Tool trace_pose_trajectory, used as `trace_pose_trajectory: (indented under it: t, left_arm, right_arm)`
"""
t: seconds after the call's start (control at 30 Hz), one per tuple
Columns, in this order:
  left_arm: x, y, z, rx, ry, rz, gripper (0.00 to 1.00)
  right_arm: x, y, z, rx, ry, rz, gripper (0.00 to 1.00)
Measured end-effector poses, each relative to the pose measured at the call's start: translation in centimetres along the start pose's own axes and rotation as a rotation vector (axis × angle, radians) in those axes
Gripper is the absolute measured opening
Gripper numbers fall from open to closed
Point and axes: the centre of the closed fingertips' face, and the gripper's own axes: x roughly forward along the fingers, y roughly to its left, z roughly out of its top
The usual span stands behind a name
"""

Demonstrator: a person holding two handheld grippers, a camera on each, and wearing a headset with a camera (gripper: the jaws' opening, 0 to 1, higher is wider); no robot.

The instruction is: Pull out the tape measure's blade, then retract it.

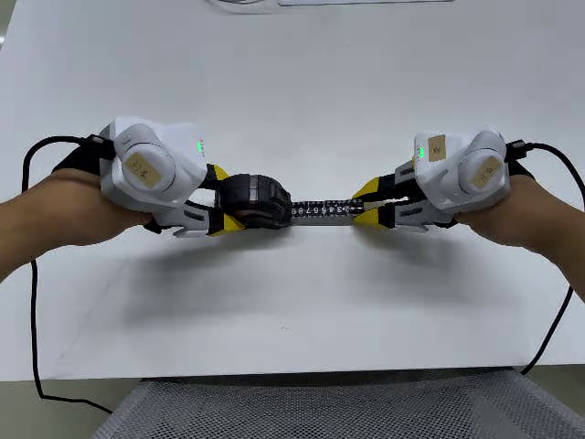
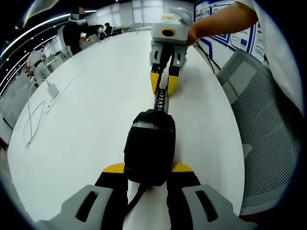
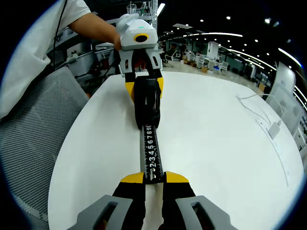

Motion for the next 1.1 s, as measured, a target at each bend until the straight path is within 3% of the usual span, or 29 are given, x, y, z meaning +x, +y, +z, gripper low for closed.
trace_pose_trajectory:
  t: [1.1]
  left_arm:
    - [0.2, 0.0, 0.1, 0.02, 0.016, 0.0, 0.26]
  right_arm:
    - [-3.5, -0.4, -3.5, 0.01, 0.075, -0.031, 0.08]
